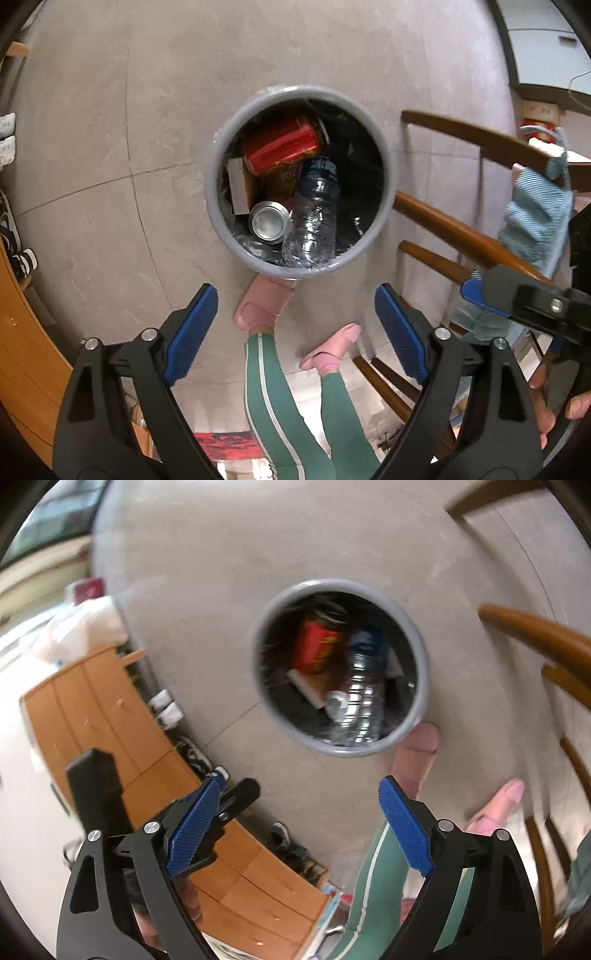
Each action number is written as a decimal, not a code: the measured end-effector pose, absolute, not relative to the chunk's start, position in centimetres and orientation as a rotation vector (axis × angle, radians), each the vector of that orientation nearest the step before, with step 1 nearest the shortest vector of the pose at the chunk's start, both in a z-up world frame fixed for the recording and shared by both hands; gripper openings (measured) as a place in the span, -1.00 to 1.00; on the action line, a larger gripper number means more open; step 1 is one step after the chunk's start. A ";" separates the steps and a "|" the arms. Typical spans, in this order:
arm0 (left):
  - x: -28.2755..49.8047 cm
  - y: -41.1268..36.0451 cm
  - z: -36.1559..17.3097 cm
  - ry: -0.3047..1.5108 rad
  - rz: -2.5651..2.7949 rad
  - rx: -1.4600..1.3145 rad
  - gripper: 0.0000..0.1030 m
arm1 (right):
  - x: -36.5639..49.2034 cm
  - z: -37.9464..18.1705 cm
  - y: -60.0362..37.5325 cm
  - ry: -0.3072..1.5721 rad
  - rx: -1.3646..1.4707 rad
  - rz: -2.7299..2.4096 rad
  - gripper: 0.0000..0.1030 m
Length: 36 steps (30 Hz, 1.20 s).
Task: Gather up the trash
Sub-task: 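Move both grippers back to the table toward the plastic tray and Oreo cup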
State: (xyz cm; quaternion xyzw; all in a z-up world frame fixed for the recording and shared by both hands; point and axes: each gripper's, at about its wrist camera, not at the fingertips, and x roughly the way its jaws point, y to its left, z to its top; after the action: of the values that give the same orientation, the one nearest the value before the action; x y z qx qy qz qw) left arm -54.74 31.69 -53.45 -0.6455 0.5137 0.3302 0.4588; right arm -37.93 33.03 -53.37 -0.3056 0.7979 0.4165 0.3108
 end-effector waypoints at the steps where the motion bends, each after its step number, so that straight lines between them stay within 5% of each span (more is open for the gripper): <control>1: -55.0 31.6 -52.6 1.262 0.821 -1.582 0.63 | -38.5 -51.5 33.2 2.083 -0.799 1.143 0.70; 12: -55.0 30.0 -33.9 1.178 0.861 -1.387 0.62 | -39.4 -30.0 32.4 1.868 -0.659 1.512 0.70; 22: -40.6 29.2 -14.0 1.017 0.633 -0.986 0.46 | -24.0 -12.4 21.1 1.569 -0.285 1.439 0.70; 36: -16.7 12.4 -9.1 1.137 0.087 -0.614 0.46 | -6.1 -4.6 -9.4 1.315 0.068 0.852 0.70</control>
State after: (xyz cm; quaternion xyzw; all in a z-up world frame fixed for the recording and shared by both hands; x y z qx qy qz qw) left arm -16.70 12.45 -9.05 -0.2859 0.5297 0.0403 0.7976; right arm -6.09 -9.45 -4.62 0.0307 0.5920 0.3839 0.7080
